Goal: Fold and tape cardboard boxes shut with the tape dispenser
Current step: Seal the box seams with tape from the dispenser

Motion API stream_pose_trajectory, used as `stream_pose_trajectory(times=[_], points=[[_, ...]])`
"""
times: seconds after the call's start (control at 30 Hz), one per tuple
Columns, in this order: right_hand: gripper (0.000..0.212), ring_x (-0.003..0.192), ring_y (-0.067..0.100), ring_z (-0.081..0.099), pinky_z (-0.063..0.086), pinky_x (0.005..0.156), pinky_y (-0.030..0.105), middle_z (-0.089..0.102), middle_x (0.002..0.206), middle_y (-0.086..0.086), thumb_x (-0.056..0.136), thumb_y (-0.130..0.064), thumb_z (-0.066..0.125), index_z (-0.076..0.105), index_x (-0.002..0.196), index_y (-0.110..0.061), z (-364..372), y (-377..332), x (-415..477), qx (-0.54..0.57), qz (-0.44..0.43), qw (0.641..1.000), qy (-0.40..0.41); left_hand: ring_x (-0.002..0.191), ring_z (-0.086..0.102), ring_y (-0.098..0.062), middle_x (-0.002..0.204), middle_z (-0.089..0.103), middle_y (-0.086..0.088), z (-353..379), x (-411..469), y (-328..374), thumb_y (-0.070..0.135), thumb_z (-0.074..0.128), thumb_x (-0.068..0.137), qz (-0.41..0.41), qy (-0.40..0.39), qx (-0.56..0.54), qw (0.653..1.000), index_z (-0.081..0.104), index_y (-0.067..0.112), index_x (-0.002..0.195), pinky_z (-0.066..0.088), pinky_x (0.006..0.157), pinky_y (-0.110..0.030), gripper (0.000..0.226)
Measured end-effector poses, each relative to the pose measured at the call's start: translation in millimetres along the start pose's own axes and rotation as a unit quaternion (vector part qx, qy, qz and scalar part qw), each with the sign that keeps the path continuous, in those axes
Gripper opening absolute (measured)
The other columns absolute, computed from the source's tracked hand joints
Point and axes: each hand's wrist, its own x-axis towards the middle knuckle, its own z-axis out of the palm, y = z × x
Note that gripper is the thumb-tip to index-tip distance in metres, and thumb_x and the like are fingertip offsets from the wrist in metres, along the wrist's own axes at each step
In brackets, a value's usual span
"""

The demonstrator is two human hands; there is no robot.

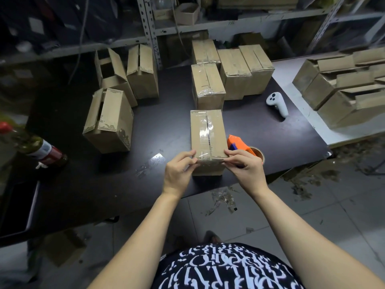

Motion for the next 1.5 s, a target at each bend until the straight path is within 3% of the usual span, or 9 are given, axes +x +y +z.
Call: stream_pose_trajectory(times=[0.13, 0.27, 0.4, 0.5, 0.67, 0.9, 1.07, 1.3, 1.5], points=[[0.015, 0.110, 0.004, 0.069, 0.058, 0.092, 0.023, 0.075, 0.110, 0.006, 0.079, 0.003, 0.083, 0.080, 0.092, -0.001, -1, 3, 4, 0.017, 0.012, 1.000, -0.015, 0.092, 0.074, -0.027, 0.099, 0.073, -0.014, -2, 6, 1, -0.009, 0.084, 0.073, -0.016, -0.004, -0.012, 1.000, 0.069, -0.002, 0.073, 0.040, 0.080, 0.002, 0.017], [0.016, 0.115, 0.008, 0.068, 0.057, 0.093, 0.023, 0.073, 0.120, 0.001, 0.082, 0.001, 0.083, 0.080, 0.097, -0.004, -3, 4, -1, 0.010, 0.024, 0.999, -0.020, 0.092, 0.072, -0.018, 0.096, 0.068, -0.002, -4, 5, 6, 0.022, 0.089, 0.076, -0.028, -0.016, 0.016, 0.999, 0.059, 0.007, 0.071, 0.057, 0.068, -0.024, 0.033], [0.027, 0.109, 0.009, 0.066, 0.055, 0.082, 0.023, 0.073, 0.109, 0.001, 0.081, -0.032, 0.083, 0.073, 0.081, -0.007, 11, -12, -3, -0.104, 0.001, 0.994, 0.014, 0.059, 0.055, -0.020, 0.081, 0.052, 0.003, 9, 11, 20, 0.059, 0.071, 0.079, -0.067, 0.016, 0.111, 0.991, 0.050, 0.012, 0.068, 0.045, 0.045, -0.029, 0.052], [0.029, 0.107, 0.006, 0.064, 0.056, 0.077, 0.027, 0.070, 0.096, 0.002, 0.079, -0.025, 0.086, 0.066, 0.069, -0.006, 18, -13, 2, -0.090, 0.011, 0.995, 0.033, 0.056, 0.053, -0.020, 0.081, 0.051, 0.002, 10, 13, 17, 0.046, 0.081, 0.077, -0.074, 0.013, 0.099, 0.992, 0.054, 0.010, 0.071, 0.043, 0.045, -0.029, 0.046], [0.031, 0.098, 0.010, 0.070, 0.062, 0.077, 0.025, 0.069, 0.105, -0.002, 0.075, -0.002, 0.088, 0.064, 0.094, -0.007, 9, -8, -1, 0.031, 0.107, 0.993, 0.036, 0.067, 0.064, -0.011, 0.101, 0.060, 0.003, 0, 6, 8, 0.007, 0.094, 0.066, -0.135, 0.018, -0.026, 0.990, 0.070, 0.008, 0.091, 0.047, 0.063, -0.007, 0.035], [0.023, 0.096, -0.009, 0.065, 0.050, 0.078, 0.005, 0.073, 0.100, -0.013, 0.083, -0.004, 0.082, 0.077, 0.104, -0.012, 4, -11, -7, 0.078, 0.225, 0.971, 0.015, 0.076, 0.065, -0.006, 0.080, 0.072, 0.003, 0, -6, 1, -0.002, 0.088, 0.071, -0.225, 0.019, -0.052, 0.973, 0.079, 0.005, 0.086, 0.050, 0.068, -0.012, 0.020], [0.014, 0.095, -0.010, 0.064, 0.050, 0.075, 0.007, 0.074, 0.096, -0.013, 0.089, -0.011, 0.079, 0.079, 0.101, -0.018, 12, -12, -17, 0.052, 0.265, 0.962, 0.030, 0.071, 0.063, -0.004, 0.083, 0.070, 0.008, -2, -4, 4, 0.004, 0.089, 0.073, -0.225, 0.009, -0.032, 0.974, 0.080, 0.008, 0.089, 0.053, 0.069, -0.018, 0.019], [0.030, 0.104, 0.004, 0.067, 0.055, 0.089, 0.022, 0.074, 0.113, -0.010, 0.094, -0.033, 0.074, 0.073, 0.121, -0.021, 27, -28, 1, 0.074, 0.284, 0.953, 0.072, 0.097, 0.067, 0.003, 0.106, 0.072, 0.013, -8, 10, 14, 0.035, 0.084, 0.082, -0.307, -0.028, -0.104, 0.946, 0.077, 0.018, 0.112, 0.049, 0.080, -0.009, 0.035], [0.037, 0.100, -0.009, 0.064, 0.044, 0.074, -0.001, 0.073, 0.116, -0.010, 0.095, -0.037, 0.071, 0.072, 0.129, -0.020, 47, -36, 19, 0.045, 0.298, 0.951, 0.070, 0.086, 0.060, 0.021, 0.095, 0.069, 0.021, -10, 17, 15, 0.031, 0.079, 0.089, -0.329, 0.005, -0.110, 0.938, 0.079, 0.021, 0.110, 0.043, 0.074, 0.000, 0.023]])
